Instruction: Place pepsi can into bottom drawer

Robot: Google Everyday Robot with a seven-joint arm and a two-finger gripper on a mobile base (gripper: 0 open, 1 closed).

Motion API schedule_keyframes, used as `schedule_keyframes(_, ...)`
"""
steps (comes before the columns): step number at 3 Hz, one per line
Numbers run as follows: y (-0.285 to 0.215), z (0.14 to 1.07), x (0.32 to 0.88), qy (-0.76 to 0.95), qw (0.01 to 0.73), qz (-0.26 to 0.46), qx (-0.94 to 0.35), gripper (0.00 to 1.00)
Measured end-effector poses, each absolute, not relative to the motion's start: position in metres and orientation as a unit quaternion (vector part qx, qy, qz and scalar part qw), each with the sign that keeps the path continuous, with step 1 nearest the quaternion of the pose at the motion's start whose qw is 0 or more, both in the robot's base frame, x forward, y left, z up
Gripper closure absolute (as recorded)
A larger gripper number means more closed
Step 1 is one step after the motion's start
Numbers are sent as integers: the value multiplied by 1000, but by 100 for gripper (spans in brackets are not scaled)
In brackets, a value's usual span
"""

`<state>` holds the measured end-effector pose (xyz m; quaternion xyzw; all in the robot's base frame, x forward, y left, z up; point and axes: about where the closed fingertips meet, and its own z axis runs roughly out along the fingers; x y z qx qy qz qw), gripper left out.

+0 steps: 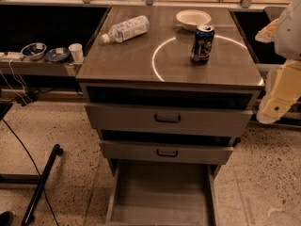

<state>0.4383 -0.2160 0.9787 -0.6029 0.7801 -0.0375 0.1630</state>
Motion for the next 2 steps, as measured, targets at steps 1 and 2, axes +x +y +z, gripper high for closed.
schedule_keyframes(1,-216,979,438,780,163,-37,-603,0)
schedule_keyframes(2,-216,982,445,778,174,-37,-602,0)
